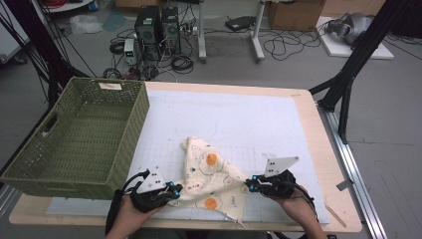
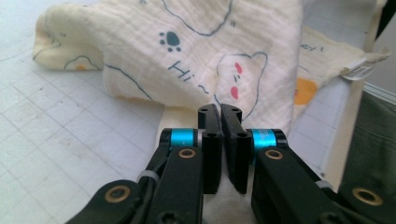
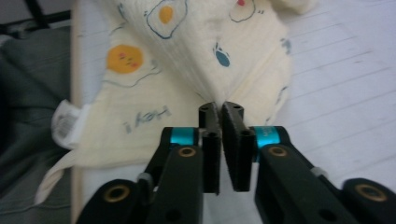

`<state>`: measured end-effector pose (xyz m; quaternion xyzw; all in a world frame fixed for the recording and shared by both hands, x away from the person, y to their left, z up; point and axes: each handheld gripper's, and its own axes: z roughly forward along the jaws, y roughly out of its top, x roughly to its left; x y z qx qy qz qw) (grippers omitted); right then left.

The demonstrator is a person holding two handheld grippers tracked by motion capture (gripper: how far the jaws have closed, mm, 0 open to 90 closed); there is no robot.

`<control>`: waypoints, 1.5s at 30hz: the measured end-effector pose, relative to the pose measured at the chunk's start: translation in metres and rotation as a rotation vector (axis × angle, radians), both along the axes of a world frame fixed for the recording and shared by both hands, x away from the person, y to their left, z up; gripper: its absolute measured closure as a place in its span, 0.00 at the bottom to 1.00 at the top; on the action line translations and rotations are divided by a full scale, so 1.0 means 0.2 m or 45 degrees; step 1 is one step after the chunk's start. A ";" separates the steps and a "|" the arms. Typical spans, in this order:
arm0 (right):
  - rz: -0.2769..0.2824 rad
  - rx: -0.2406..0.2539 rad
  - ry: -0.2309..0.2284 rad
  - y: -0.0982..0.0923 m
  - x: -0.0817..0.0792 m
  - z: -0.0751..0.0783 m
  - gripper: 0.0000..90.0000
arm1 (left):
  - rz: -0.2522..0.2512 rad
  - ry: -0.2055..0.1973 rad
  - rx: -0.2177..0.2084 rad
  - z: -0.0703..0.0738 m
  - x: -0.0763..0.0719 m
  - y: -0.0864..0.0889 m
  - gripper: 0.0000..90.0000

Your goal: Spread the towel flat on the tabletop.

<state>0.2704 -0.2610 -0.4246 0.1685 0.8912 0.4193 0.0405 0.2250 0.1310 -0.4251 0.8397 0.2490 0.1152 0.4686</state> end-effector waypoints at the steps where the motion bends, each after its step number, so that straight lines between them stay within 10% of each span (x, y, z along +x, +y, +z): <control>1: 0.008 0.016 -0.003 0.00 -0.01 0.01 0.87 | 0.005 -0.006 -0.017 0.01 0.00 0.01 0.89; 8: -0.074 0.167 -0.071 -0.01 0.09 0.12 0.79 | 0.096 -0.064 -0.085 0.06 0.12 -0.02 0.75; 16: -0.128 0.027 -0.010 0.15 0.27 -0.02 0.67 | 0.176 -0.021 0.036 -0.04 0.29 -0.13 0.62; 21: -0.122 -0.059 0.014 0.23 0.32 -0.10 0.71 | 0.143 0.058 0.091 -0.10 0.36 -0.16 0.84; 26: -0.102 -0.036 0.021 0.23 0.34 -0.11 0.96 | 0.173 0.037 0.119 -0.09 0.37 -0.16 0.97; 33: -0.221 0.004 -0.093 0.10 0.31 0.02 0.97 | 0.332 -0.101 0.093 -0.02 0.30 -0.07 0.97; 37: -0.257 0.014 -0.142 0.02 0.26 0.10 0.97 | 0.284 -0.081 0.054 0.00 0.26 -0.05 0.96; 43: -0.207 -0.108 -0.045 -0.05 0.23 0.03 0.96 | 0.225 -0.077 -0.034 0.04 0.23 -0.04 0.78; 45: -0.196 -0.015 0.011 -0.10 0.22 0.04 0.94 | 0.242 -0.082 -0.049 0.05 0.26 -0.04 0.77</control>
